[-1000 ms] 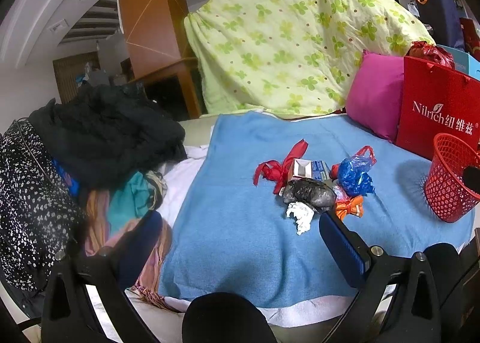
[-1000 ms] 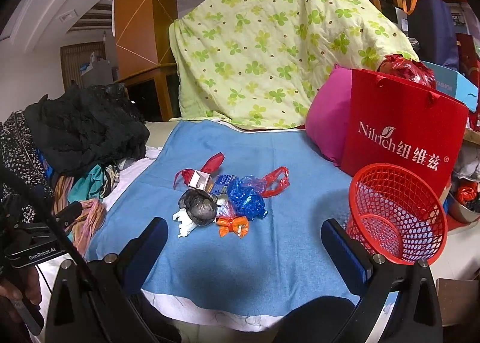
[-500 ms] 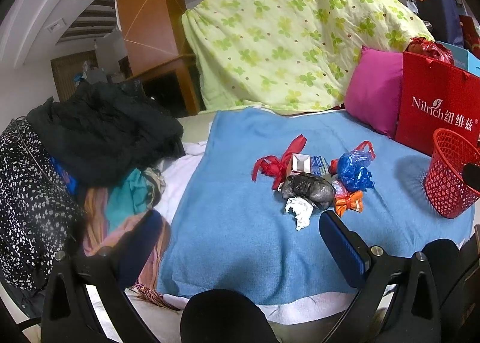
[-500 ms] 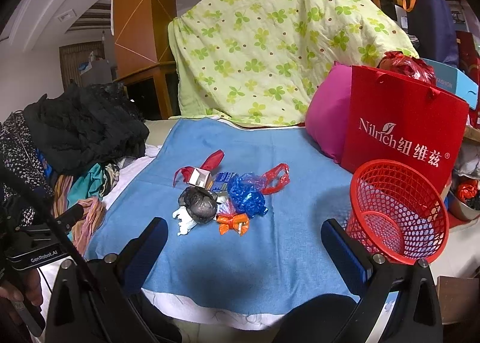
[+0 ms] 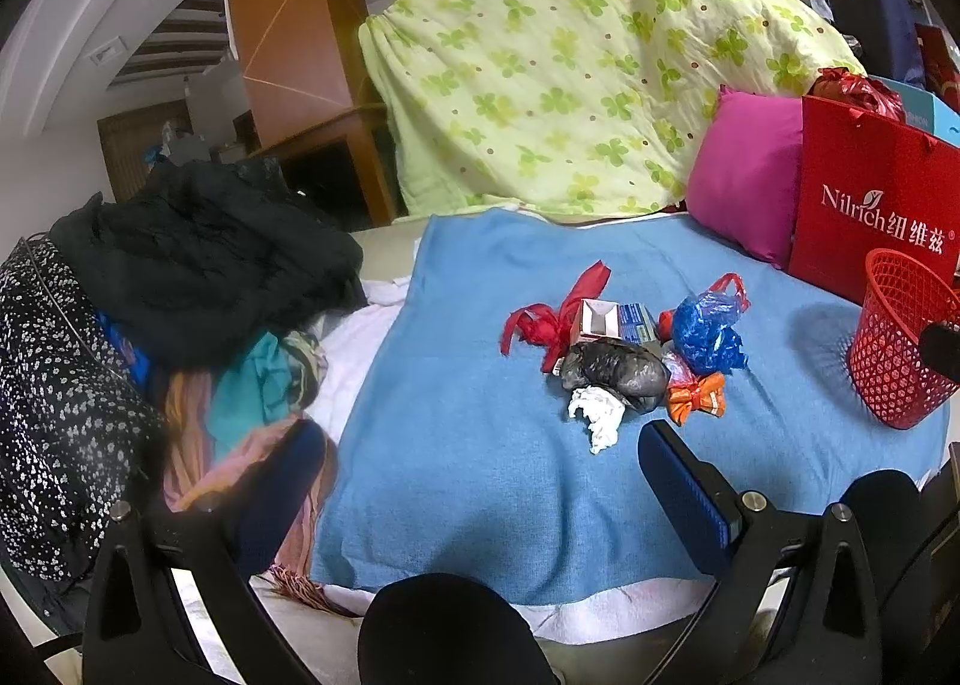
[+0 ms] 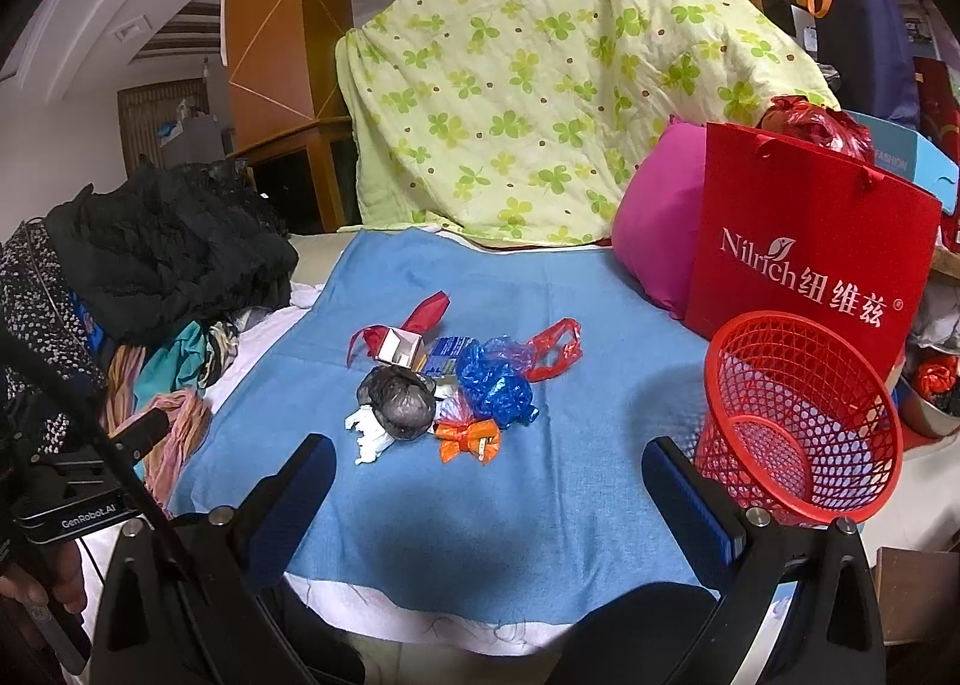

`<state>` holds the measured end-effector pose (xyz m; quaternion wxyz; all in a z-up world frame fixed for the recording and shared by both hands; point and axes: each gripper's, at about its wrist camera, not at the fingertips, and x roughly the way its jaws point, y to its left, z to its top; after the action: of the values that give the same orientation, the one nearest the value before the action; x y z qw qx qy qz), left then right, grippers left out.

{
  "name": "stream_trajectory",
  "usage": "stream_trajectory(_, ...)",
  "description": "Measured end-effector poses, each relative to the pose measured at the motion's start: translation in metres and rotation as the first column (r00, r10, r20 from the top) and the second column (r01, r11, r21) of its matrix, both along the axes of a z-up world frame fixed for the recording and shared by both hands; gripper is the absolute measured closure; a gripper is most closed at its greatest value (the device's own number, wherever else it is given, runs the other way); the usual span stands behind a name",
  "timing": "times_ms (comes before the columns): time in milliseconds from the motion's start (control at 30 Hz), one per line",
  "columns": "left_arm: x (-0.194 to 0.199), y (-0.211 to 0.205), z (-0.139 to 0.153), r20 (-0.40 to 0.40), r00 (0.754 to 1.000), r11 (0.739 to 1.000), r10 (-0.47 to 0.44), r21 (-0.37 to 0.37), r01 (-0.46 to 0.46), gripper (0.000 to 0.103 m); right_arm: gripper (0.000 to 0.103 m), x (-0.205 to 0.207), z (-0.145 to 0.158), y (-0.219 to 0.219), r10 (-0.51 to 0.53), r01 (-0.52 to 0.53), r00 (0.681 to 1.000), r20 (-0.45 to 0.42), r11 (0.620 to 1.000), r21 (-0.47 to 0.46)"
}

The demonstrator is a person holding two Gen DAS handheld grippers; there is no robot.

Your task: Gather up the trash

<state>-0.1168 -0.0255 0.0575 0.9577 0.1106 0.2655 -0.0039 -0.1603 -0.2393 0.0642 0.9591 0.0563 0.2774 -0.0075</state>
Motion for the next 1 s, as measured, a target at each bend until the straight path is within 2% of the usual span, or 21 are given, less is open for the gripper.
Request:
stream_trajectory(133, 0.000, 0.000, -0.001, -0.001, 1.000, 1.000, -0.001, 0.001, 0.001, 0.000, 0.000, 0.001, 0.001, 0.000, -0.002, 0.003, 0.999, -0.043, 1.000, 0.027)
stream_trajectory(200, 0.000, 0.000, -0.002, -0.002, 1.000, 1.000, -0.001, -0.001, 0.001, 0.000, 0.000, 0.000, -0.001, 0.000, -0.001, 0.001, 1.000, -0.018, 1.000, 0.017)
stream_trajectory(400, 0.002, 0.000, -0.006, -0.008, 1.000, 1.000, -0.001, 0.000, 0.001, 0.000, 0.000, 0.000, -0.002, 0.002, 0.000, 0.000, 1.000, -0.024, 1.000, 0.016)
stream_trajectory(500, 0.003, -0.001, -0.008, -0.013, 1.000, 1.000, -0.002, 0.002, 0.002, 0.000, 0.000, 0.003, -0.005, 0.003, 0.005, -0.005, 1.000, 0.012, 1.000, 0.008)
stream_trajectory(1000, 0.025, 0.003, -0.024, -0.058, 0.998, 1.000, 0.004, 0.005, -0.003, 0.000, 0.000, 0.031, -0.011, 0.006, 0.012, -0.012, 0.999, -0.031, 1.000, 0.012)
